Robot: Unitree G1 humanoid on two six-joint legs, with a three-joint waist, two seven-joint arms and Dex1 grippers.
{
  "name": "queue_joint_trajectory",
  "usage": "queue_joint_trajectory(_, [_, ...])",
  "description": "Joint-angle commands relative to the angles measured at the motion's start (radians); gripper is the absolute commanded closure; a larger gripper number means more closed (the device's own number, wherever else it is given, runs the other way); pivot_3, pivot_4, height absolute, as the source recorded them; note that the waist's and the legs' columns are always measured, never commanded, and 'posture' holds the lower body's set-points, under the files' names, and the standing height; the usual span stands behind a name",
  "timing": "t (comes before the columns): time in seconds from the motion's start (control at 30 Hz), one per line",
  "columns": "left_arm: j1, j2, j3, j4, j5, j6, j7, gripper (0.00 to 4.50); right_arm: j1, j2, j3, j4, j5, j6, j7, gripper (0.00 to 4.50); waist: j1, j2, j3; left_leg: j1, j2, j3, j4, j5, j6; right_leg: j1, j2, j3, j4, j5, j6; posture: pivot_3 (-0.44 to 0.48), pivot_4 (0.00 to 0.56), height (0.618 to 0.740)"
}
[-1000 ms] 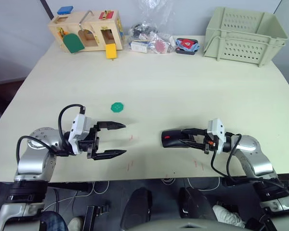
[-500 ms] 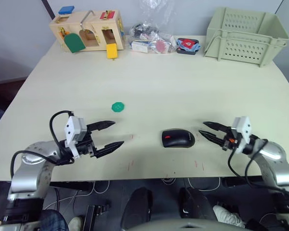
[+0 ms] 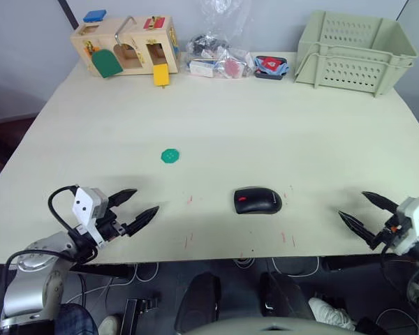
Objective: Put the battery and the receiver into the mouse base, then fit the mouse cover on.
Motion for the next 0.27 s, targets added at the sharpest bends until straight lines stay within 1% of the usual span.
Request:
queue_joint_trajectory(0.03, [0.0,-0.009,0.037,0.001,0.021,-0.024,0.046,0.0,0.03,0.01,-0.059,0.008,0.03,-0.046,0.003,0.07,0.001,0.0,0.0,0.0,0.0,0.0,0.0,0.0,0.0,0.0,0.0,0.0,0.0,-0.001,-0.001,0.0,0.15,0.74])
queue_joint_trajectory(0.27, [-0.007,-0.031,0.007,0.015,0.076,-0.044,0.092,0.0,0.048,0.031,-0.073,0.038,0.039,-0.084,-0.001,0.07,-0.001,0.0,-0.001,0.002,0.0,0.002,-0.001,0.0,0.0,0.001,0.0,0.002,0.0,-0.002,-0.003,0.0,0.15,0.74])
